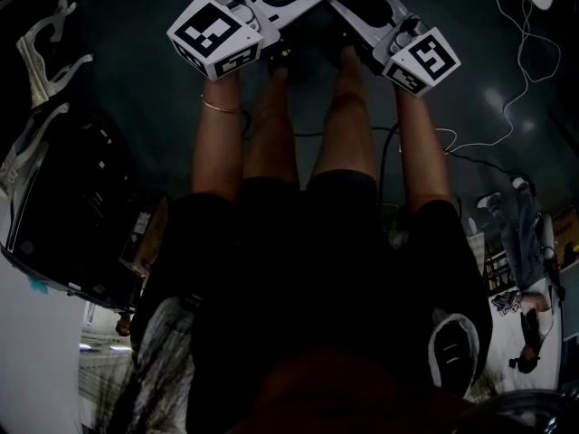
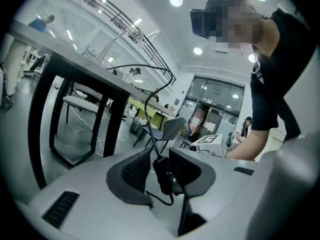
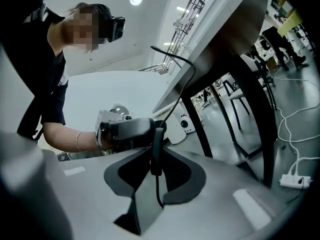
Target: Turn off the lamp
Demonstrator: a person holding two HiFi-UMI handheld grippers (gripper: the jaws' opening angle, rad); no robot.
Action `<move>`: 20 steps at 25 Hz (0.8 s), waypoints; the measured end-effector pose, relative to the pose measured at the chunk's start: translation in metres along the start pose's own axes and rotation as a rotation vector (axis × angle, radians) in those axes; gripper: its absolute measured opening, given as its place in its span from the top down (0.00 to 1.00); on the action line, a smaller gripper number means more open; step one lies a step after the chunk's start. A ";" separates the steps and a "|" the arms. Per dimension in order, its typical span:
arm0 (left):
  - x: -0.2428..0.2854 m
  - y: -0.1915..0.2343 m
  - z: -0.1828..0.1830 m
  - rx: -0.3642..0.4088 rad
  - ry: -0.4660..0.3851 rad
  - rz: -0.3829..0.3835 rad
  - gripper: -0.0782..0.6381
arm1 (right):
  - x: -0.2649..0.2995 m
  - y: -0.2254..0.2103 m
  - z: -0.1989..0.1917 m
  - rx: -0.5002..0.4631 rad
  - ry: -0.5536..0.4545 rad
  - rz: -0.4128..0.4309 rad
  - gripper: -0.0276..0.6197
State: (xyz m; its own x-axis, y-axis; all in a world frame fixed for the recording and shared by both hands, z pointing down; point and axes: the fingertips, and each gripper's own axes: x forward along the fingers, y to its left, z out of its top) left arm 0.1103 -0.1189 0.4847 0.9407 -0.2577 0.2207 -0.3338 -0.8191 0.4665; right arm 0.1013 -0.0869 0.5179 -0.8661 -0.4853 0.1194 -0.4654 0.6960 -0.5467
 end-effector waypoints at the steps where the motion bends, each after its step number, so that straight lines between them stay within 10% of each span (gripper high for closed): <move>1: 0.001 0.000 0.000 -0.007 -0.003 -0.005 0.74 | 0.000 0.001 -0.002 0.003 0.005 0.002 0.85; 20: 0.021 0.000 -0.025 -0.145 0.067 -0.100 0.74 | -0.002 0.016 -0.043 -0.078 0.156 0.044 0.85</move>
State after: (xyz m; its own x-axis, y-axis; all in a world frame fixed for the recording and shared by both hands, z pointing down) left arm 0.1288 -0.1115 0.5109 0.9650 -0.1403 0.2215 -0.2490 -0.7553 0.6062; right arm 0.0875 -0.0519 0.5441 -0.9007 -0.3700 0.2276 -0.4343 0.7566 -0.4888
